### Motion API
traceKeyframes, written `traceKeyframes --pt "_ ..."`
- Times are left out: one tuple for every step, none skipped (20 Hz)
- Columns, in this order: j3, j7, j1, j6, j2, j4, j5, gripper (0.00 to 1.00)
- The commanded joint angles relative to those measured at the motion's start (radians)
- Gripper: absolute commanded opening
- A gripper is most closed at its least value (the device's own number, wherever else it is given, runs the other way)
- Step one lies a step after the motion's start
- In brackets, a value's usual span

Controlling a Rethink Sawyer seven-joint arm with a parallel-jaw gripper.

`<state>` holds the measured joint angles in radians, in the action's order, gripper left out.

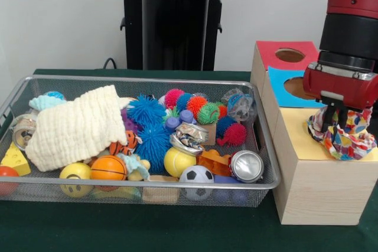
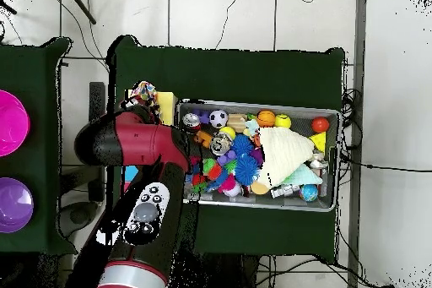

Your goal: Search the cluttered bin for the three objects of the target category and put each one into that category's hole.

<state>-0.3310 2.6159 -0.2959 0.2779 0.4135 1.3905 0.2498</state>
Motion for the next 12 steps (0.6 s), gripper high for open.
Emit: traceKeyframes --pt "0.004 0.085 0.064 -0.006 -0.164 0.031 -0.029 0.00" --pt "-0.003 0.087 0.059 0.001 -0.157 0.032 -0.030 0.00" --pt "-0.003 0.085 0.059 0.007 -0.148 0.037 -0.031 0.00" --pt "-0.001 0.082 0.061 0.012 -0.142 0.040 -0.032 0.00" --pt "0.002 0.078 0.065 0.014 -0.135 0.045 -0.033 0.00" --pt "0.006 0.072 0.069 0.018 -0.126 0.049 -0.035 0.00" --pt "0.010 0.067 0.073 0.021 -0.118 0.054 -0.038 0.00" --pt "0.013 0.061 0.077 0.027 -0.108 0.059 -0.040 0.00" --pt "0.017 0.055 0.081 0.032 -0.099 0.064 -0.043 0.00" --pt "0.019 0.050 0.083 0.036 -0.091 0.069 -0.045 0.00" --pt "0.023 0.045 0.087 0.040 -0.083 0.075 -0.047 0.00" --pt "0.025 0.041 0.089 0.043 -0.076 0.079 -0.048 0.00"
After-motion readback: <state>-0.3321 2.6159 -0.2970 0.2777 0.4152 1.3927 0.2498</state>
